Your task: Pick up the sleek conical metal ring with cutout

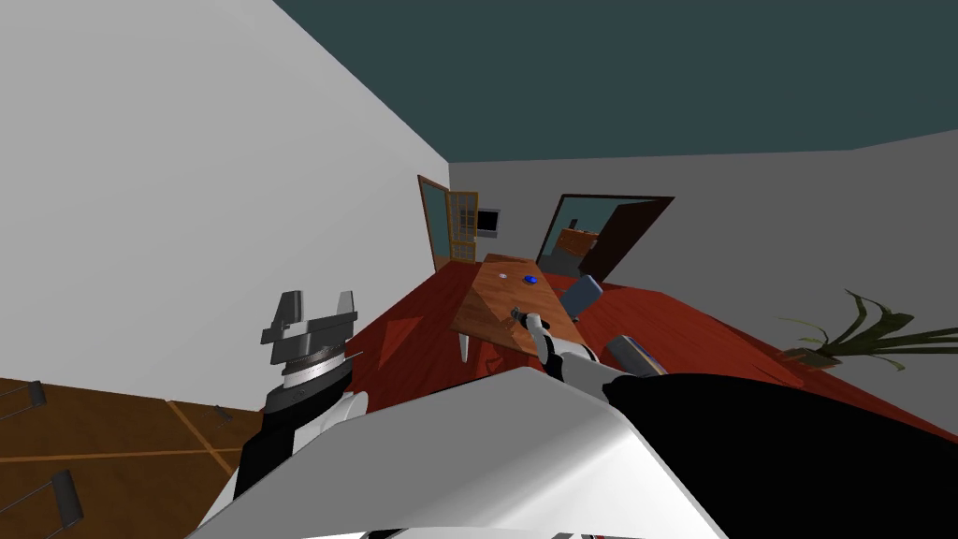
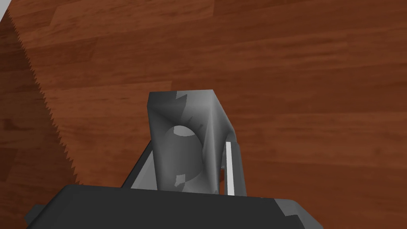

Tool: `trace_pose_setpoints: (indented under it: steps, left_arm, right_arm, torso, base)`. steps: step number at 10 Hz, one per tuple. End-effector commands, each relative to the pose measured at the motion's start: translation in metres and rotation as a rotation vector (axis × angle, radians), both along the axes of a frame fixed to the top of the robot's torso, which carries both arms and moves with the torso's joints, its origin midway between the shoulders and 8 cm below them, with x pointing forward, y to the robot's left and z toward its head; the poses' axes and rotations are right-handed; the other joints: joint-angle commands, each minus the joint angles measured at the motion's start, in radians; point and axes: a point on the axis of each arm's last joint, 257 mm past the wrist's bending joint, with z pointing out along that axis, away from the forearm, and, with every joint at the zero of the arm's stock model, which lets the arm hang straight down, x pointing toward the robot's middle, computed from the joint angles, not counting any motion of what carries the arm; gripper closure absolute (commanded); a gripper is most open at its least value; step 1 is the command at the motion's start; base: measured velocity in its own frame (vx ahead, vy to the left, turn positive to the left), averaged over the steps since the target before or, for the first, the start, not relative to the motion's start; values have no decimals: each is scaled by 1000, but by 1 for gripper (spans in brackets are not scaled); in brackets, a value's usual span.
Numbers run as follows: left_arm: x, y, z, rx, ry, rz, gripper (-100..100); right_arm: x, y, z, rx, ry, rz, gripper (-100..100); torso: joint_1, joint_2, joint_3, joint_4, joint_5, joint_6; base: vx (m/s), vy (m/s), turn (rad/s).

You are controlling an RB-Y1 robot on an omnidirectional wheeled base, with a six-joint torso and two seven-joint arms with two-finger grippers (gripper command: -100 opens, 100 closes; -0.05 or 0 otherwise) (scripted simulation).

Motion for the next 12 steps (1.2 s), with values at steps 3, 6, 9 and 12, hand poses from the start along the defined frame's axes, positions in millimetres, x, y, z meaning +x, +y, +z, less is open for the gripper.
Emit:
trace_pose_setpoints:
  steps: [3, 6, 9, 12]
  left_arm:
    - [0, 0, 0, 0, 0, 0, 0]
    - [0, 0, 0, 0, 0, 0, 0]
    - [0, 0, 0, 0, 0, 0, 0]
    - [0, 0, 0, 0, 0, 0, 0]
  right_arm:
    - [0, 4, 2, -17, 0, 28, 100]
    - [0, 4, 2, 4, -4, 10, 100]
    - [-3, 16, 0, -12, 7, 55, 100]
    - [-5, 22, 0, -9, 11, 68, 100]
  torso:
    - [0, 0, 0, 0, 0, 0]
    - [1, 1, 0, 0, 0, 0]
    - [0, 0, 0, 0, 0, 0]
    - [0, 0, 0, 0, 0, 0]
  base:
    - [11, 2, -40]
    - [1, 0, 5]
    - [15, 4, -69]
    - [13, 3, -37]
